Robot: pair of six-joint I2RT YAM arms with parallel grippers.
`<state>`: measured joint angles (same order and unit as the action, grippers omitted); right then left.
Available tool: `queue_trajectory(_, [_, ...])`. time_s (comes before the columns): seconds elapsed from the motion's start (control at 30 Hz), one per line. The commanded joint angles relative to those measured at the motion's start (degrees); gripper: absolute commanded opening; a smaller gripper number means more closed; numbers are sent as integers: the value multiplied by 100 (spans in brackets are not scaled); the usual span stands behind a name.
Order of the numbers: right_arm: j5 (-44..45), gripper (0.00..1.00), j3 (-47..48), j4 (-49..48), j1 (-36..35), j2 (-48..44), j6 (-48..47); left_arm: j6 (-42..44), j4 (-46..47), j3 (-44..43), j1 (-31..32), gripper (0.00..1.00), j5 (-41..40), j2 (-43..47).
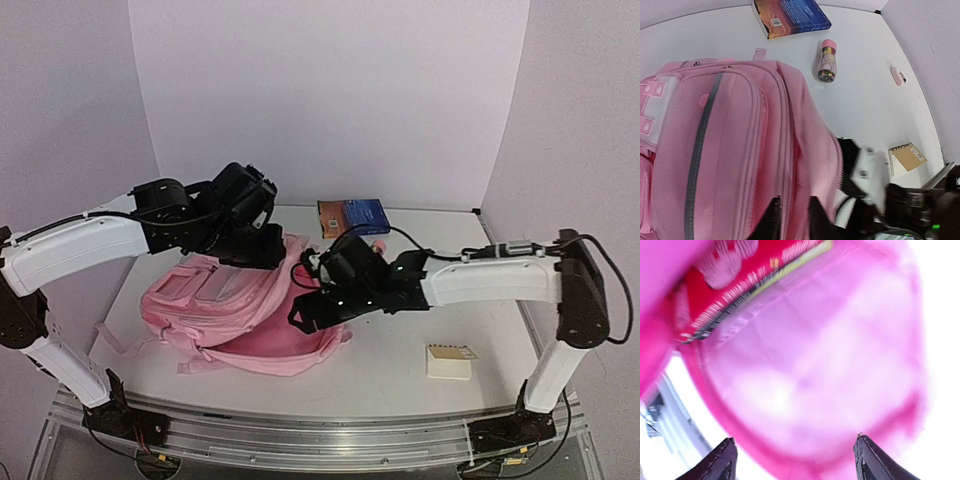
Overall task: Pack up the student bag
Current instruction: Move the book to the center of the board.
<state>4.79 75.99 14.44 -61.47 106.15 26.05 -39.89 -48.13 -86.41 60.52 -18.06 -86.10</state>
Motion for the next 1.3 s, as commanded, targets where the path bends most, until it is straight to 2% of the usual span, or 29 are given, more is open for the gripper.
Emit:
queue_trajectory(0.0, [363,83,-984,240,571,-1418,282,321,971,210,-32,40,373,213])
queue_trajectory(0.03, [210,83,-1153,339,900,-1659,466,292,1031,221,-31,53,370,150])
queue_trajectory(0.1, [19,85,-1353,422,1420,-1941,507,280,1307,237,-38,87,422,-4])
queue_trajectory(0.13, [87,87,-1335,563,1661,-2021,468,283,1383,170,-50,96,454,-116])
queue_trajectory(0.17, [182,89,-1296,663,1839,-2097,393,264,1407,39,-85,99,460,-272])
queue_trajectory(0.3, [-47,93,-938,799,2581,-2004,121,184,1304,-881,-629,100,878,-1191])
queue_trajectory(0.47, [-482,97,-145,915,3451,-1117,-31,300,1946,-1693,-1541,100,1615,-2475])
queue_trajectory(0.57, [-1000,97,475,914,3954,-322,-7,353,2043,-2591,-1944,100,1781,-3496])
queue_trajectory(0.8, [-1298,97,2321,916,4533,1479,-379,449,2250,-5174,-2566,100,2301,-5885])
queue_trajectory(0.87, [-1593,95,2932,916,4681,2150,-266,206,2771,-5319,-2766,99,2765,-6190])
queue_trajectory(0.97, [-1939,93,3909,916,4853,2938,-139,-146,3801,-4885,-2986,100,3166,-6392])
queue_trajectory(1.07, [-1923,93,4725,912,4894,3625,-298,-210,3979,-5384,-3019,99,3316,-6914])
queue_trajectory(1.17, [-1817,93,5550,907,4949,4280,-364,-459,4301,-5750,-3023,92,3458,-7369])
queue_trajectory(1.27, [-1894,92,6308,863,5021,4886,-366,-732,4694,-5762,-3053,86,3508,-7636])
